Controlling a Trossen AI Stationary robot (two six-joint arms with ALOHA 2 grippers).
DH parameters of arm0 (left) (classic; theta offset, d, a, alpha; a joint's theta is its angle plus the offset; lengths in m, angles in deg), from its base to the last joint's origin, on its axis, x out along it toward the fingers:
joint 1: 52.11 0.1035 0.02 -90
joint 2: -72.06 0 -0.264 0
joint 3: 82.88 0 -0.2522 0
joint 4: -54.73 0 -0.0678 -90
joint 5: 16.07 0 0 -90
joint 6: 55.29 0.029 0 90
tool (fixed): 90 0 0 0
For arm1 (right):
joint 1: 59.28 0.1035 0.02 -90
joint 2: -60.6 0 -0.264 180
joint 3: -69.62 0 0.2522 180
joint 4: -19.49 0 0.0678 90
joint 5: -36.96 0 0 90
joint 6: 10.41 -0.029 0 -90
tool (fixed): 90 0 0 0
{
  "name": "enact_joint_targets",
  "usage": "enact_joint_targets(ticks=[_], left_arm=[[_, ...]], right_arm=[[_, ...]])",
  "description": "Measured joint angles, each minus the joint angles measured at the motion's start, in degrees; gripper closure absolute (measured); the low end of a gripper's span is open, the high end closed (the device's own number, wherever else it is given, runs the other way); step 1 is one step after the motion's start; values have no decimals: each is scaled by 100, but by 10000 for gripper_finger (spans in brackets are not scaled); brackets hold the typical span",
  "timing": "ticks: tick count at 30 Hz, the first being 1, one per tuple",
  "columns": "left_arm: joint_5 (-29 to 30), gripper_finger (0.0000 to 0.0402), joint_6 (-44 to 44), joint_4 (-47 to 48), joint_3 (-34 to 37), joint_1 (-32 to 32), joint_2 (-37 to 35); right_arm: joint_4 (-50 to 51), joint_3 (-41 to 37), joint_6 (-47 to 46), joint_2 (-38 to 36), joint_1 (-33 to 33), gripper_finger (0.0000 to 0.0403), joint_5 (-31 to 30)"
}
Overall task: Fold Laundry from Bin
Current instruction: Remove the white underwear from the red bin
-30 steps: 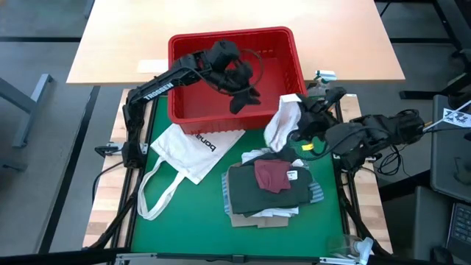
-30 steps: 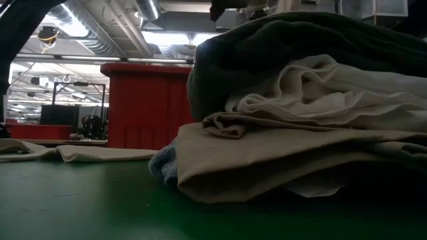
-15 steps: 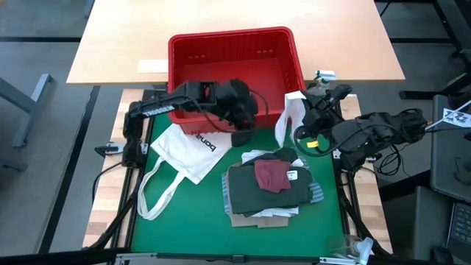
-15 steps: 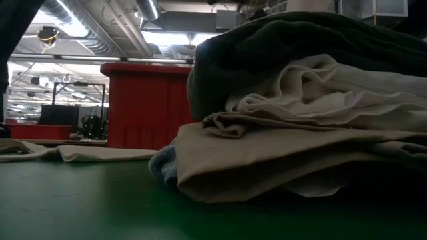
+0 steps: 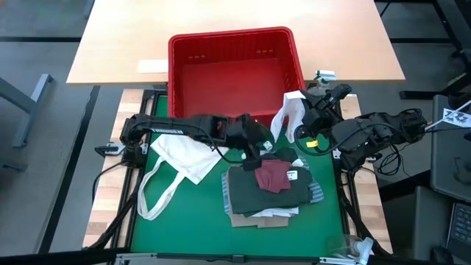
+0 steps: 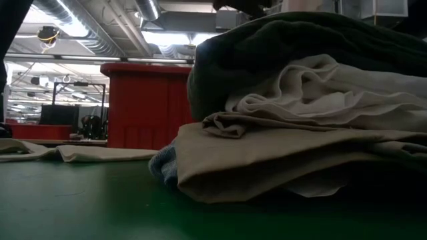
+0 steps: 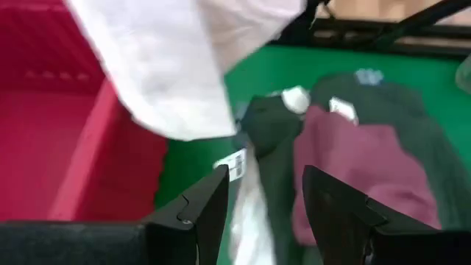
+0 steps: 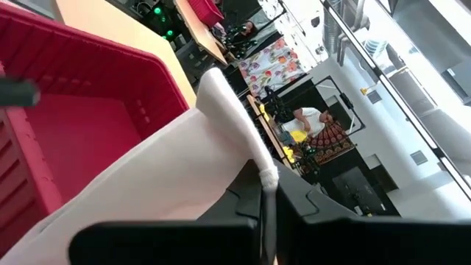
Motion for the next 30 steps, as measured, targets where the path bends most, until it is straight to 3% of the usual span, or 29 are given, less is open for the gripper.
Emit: enact_joint_targets(ticks=[14,18,24,30], left_arm=[[63,234,-159,-2862,1634,-46,0],[410,234,-326,-3430,1900,-35,0],[1211,234,-465,-3847,2080,-35,0],[1341,234,-643,-4069,2094,-13,0]], right_arm=[[-238,0,184,0,0,391,2],[-238,0,186,2,0,391,2],[-239,0,190,2,0,391,4],[-251,0,177,2,0,391,48]])
